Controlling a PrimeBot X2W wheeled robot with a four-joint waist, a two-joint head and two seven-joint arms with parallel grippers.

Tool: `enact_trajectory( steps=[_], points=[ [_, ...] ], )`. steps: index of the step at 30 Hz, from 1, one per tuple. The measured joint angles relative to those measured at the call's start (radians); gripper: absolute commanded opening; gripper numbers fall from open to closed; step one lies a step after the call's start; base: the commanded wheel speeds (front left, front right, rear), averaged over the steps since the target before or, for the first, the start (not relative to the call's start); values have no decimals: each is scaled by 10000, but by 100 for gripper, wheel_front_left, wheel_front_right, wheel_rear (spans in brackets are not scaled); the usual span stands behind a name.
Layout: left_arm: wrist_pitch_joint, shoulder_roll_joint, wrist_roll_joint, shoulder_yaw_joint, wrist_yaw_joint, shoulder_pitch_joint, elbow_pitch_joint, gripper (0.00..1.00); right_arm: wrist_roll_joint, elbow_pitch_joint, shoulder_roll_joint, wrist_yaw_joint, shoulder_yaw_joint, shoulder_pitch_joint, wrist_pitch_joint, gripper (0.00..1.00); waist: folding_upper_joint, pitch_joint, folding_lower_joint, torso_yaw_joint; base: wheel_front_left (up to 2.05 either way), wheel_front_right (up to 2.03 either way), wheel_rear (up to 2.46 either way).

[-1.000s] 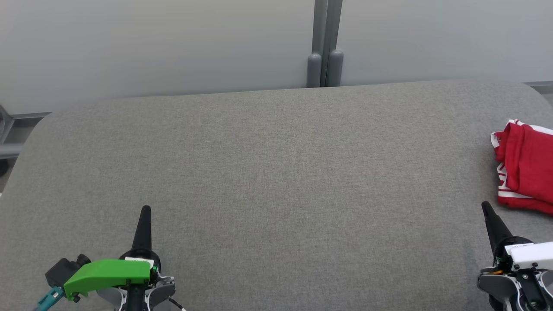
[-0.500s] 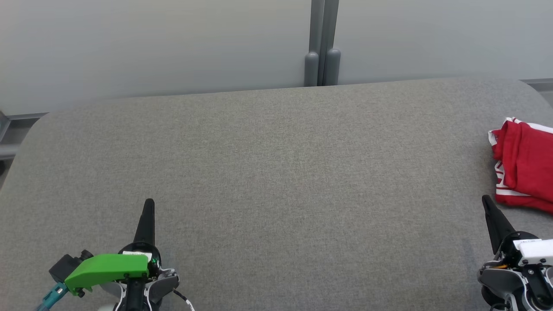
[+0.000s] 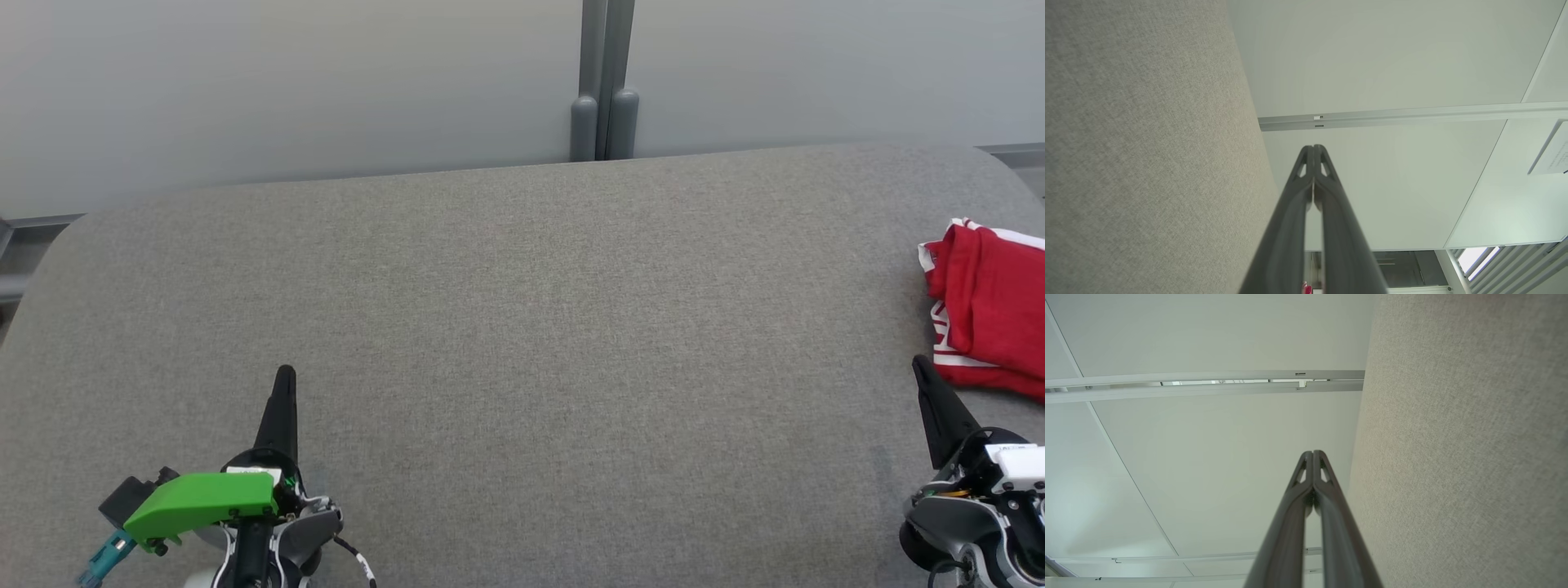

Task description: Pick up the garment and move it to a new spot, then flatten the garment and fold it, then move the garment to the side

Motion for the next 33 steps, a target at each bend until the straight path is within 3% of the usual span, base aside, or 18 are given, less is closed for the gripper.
enact_trajectory(
  steps=[33],
  points=[
    [40,-21,-163,-6,-13,-64,-4,0,224,12,-2,0,-27,-13,63,0,0,6,0,-16,0,0,0]
  ],
)
